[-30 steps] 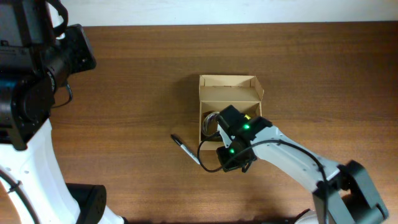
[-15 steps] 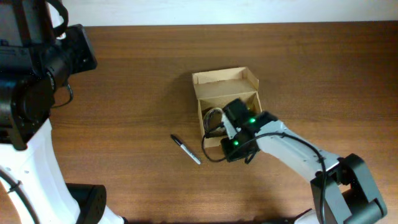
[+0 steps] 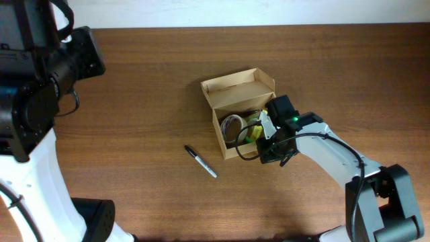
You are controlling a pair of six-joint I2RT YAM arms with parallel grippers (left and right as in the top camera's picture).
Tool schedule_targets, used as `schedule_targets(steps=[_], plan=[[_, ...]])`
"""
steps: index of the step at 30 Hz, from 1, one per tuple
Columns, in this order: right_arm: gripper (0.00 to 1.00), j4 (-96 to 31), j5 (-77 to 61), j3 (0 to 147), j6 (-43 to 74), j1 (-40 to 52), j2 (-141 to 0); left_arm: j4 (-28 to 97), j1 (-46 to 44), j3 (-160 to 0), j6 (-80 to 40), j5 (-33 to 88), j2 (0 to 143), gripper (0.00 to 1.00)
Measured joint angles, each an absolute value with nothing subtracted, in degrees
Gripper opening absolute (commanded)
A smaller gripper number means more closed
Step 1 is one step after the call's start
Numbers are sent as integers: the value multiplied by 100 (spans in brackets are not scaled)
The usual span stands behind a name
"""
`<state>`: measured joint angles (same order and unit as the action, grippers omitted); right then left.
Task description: Pack container
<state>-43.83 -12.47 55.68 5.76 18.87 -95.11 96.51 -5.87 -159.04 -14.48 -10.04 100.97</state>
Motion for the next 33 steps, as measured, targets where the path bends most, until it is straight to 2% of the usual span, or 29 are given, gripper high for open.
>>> schedule_targets(steps=[12,27,32,33], plan=[[4,-3642,-1529,5564,963,2749,-9511,9651,-587,-15904,-1435,-886,10097,2],[5,-2609,-1577,5557,1181,2794,-9511,9653,-587,-15904,-1435,-878,10097,2],[26,-2902,-1619,5557,1214,2794,-9511,9655,-587,-15904,-1433,-878,10097,2],[36,-3009,-1658,5555,1197,2794,-9511,9653,-587,-15904,-1433,-878,10097,2]])
